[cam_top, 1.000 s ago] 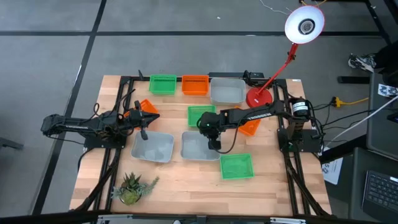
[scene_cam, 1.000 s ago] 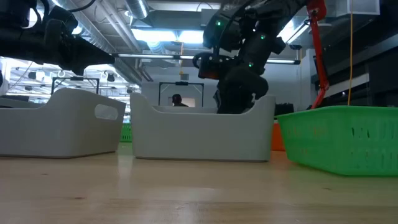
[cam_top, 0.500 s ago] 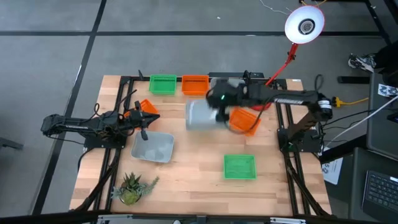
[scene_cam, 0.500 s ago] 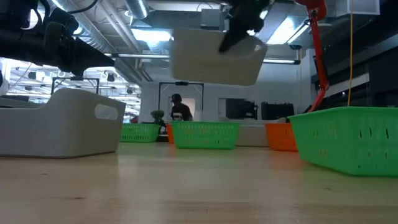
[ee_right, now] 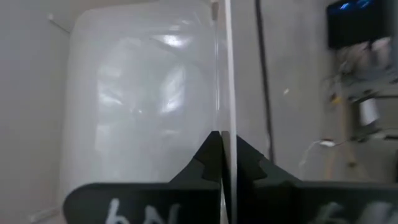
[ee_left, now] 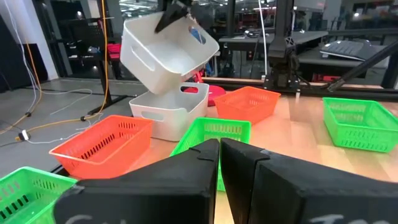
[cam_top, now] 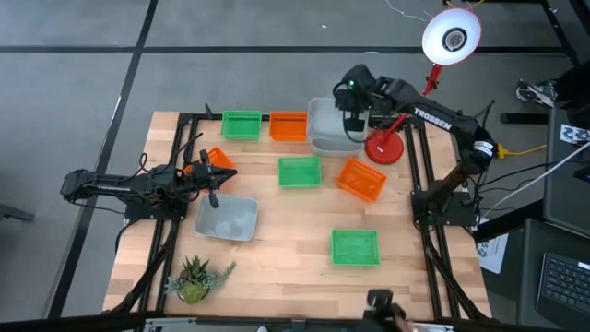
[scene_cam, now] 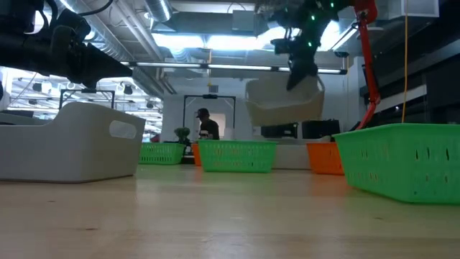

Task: Stack baskets by color
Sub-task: Stack the bottom right gray bin on top of the top gray bin

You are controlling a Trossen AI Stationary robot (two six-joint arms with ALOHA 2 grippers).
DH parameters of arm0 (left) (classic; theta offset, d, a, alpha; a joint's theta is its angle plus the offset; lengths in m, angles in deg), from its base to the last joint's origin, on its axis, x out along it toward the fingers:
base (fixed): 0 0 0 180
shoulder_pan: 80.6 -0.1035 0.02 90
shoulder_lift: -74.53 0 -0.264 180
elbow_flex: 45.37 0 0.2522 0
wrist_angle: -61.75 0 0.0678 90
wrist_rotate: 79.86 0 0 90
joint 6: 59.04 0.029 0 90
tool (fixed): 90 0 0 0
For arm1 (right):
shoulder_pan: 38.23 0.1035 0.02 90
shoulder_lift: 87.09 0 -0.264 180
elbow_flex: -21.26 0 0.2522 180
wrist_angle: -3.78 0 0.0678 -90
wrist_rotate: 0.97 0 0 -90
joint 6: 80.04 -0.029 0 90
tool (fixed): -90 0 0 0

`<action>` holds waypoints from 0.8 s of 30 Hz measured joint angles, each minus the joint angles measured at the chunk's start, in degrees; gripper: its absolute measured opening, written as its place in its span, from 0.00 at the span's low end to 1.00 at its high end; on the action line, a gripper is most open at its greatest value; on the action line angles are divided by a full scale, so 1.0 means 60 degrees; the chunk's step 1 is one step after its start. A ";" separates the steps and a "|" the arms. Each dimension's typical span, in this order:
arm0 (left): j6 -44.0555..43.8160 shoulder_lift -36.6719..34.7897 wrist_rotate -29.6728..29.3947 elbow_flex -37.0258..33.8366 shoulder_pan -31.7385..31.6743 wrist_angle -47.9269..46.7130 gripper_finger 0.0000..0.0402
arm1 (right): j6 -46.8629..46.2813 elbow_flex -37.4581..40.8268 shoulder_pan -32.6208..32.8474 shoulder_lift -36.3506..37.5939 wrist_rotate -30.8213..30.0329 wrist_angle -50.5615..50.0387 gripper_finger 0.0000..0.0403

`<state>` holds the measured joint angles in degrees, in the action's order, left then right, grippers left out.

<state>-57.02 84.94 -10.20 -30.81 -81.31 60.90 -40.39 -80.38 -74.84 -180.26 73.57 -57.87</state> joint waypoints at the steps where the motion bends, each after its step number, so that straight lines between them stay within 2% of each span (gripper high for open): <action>1: 0.0000 0.0000 -0.0002 0.0000 0.0000 0.0000 0.02 | -0.0018 0.0104 -0.0221 -0.0013 0.0173 0.0013 0.00; 6: 0.0004 0.0000 -0.0003 0.0000 -0.0001 0.0000 0.02 | 0.0345 0.0702 -0.0936 -0.0025 0.1314 0.0248 0.00; 13: -0.0001 0.0000 -0.0001 0.0000 -0.0004 0.0000 0.02 | 0.1430 0.1932 -0.1087 -0.0036 0.2201 0.1609 0.00; 20: -0.0022 0.0001 0.0000 0.0000 -0.0003 0.0000 0.02 | 0.1478 0.2811 -0.1226 -0.0044 0.2557 0.2567 0.00; 24: -0.0022 0.0000 0.0000 0.0000 -0.0001 0.0000 0.02 | 0.1436 0.2955 -0.1313 -0.0044 0.2670 0.2604 0.04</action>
<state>-57.15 84.94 -10.20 -30.81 -81.31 60.90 -31.77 -62.65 -82.72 -180.52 89.60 -42.25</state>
